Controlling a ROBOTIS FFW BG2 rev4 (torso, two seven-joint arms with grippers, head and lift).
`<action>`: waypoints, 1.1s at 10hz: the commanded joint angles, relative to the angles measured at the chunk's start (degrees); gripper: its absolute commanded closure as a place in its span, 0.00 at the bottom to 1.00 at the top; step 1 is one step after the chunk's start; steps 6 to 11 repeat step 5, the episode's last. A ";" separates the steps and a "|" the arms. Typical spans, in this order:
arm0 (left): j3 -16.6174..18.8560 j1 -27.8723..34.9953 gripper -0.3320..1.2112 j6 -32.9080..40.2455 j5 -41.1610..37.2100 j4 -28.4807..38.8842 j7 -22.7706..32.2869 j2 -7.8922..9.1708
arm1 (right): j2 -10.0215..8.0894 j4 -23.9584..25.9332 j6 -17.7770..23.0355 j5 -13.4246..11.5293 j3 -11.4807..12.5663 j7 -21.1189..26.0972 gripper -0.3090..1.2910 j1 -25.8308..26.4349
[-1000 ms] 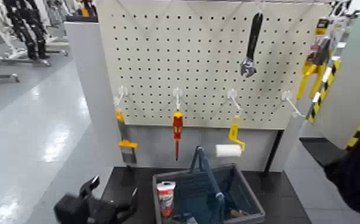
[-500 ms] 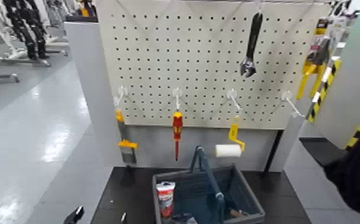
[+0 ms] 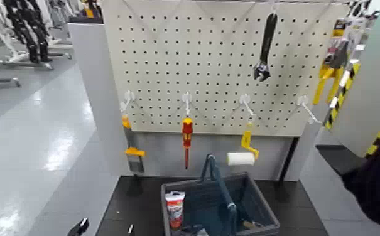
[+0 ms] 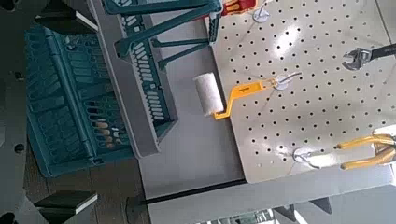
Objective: Put the red glue tube into the crate.
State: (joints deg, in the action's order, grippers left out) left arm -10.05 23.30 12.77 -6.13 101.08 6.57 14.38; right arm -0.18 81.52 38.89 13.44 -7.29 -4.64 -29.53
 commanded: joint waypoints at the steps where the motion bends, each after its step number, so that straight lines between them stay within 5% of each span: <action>1: -0.24 -0.19 0.18 -0.20 0.06 0.00 -0.15 0.12 | 6.33 0.13 -0.83 0.18 0.00 -0.72 0.27 0.17; 11: -0.94 -0.71 0.19 -0.46 0.33 0.00 -0.42 1.00 | 6.33 0.31 -2.15 1.32 -0.18 -1.07 0.28 0.00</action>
